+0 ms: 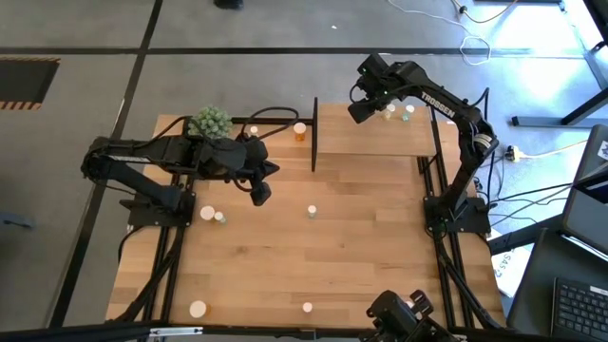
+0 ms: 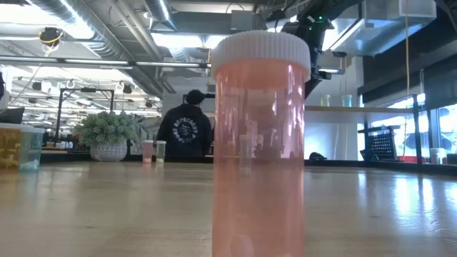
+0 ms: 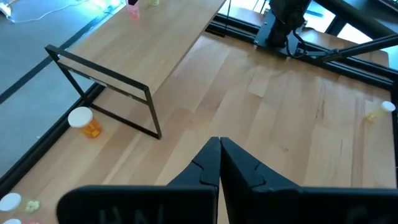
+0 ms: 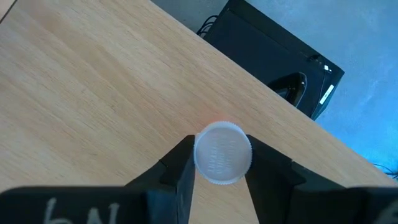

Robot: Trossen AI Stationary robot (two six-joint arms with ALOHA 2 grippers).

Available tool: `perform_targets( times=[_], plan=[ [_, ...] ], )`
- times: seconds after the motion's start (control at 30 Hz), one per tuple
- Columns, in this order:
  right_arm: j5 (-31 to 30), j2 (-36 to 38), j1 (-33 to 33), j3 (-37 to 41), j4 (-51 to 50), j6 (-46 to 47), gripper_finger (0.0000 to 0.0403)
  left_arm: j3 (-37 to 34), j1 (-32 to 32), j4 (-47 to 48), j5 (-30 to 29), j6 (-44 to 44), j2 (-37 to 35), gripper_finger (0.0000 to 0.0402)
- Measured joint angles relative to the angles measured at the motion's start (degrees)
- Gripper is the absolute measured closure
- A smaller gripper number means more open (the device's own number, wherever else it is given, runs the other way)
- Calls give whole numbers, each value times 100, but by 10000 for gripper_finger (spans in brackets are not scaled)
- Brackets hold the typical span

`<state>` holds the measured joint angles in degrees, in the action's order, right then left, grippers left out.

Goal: Pick and place medicine bottles onto shelf by color
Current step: Put the middle pink pill bottle on the shelf

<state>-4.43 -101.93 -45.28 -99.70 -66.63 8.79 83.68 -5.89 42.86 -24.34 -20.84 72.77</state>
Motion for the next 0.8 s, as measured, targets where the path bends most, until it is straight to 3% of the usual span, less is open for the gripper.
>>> perform_targets(
  times=[0.8],
  plan=[
    [7, 0, 0, 0, 42, 145, 279, 0, 0, 0, 0, 4, -1, 401]
  ],
)
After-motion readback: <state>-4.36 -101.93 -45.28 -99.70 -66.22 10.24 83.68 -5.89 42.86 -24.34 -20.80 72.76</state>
